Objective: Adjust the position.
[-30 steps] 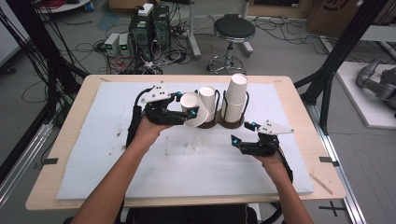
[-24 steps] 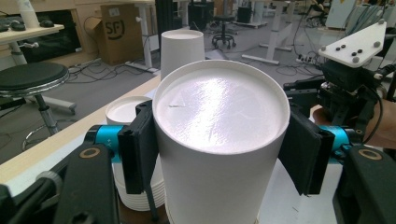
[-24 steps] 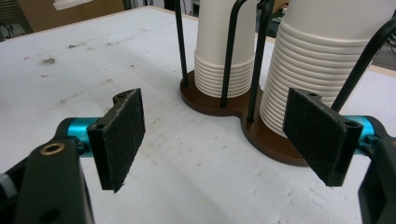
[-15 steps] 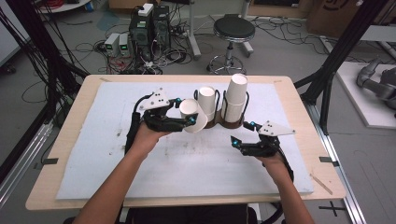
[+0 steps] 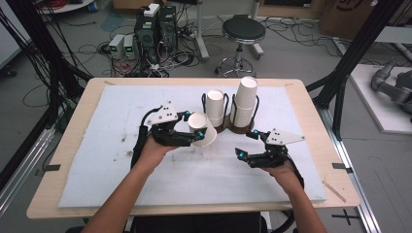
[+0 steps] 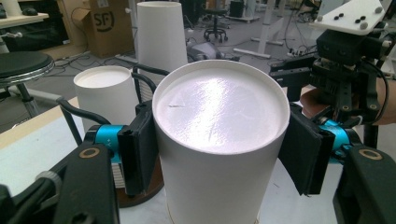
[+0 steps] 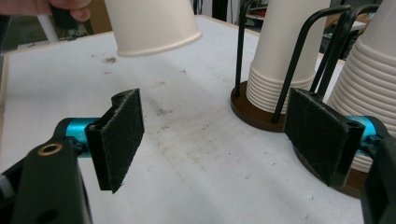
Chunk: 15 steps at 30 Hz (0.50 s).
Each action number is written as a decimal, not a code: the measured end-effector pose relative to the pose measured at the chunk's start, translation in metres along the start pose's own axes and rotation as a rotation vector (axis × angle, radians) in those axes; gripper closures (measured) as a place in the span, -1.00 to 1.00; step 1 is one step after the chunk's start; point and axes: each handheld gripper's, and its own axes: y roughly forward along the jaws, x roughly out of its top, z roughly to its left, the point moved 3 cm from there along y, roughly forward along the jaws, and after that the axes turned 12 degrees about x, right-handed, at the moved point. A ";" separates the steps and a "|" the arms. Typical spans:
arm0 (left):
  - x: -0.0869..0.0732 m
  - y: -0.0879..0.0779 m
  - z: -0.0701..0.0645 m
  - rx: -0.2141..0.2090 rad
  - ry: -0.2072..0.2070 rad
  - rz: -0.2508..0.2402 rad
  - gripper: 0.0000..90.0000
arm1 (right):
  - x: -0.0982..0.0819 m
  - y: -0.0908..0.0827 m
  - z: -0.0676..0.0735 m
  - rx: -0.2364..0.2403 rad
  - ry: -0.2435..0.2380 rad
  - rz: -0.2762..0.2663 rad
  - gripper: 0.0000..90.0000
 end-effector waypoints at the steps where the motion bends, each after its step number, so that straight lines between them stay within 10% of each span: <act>1: -0.001 0.000 -0.001 -0.004 0.000 0.002 -0.21 | 0.000 0.000 0.000 0.000 0.000 0.000 -0.54; 15: -0.005 0.004 -0.017 -0.069 0.019 0.007 -0.21 | 0.007 0.009 0.013 0.078 -0.023 -0.026 -0.54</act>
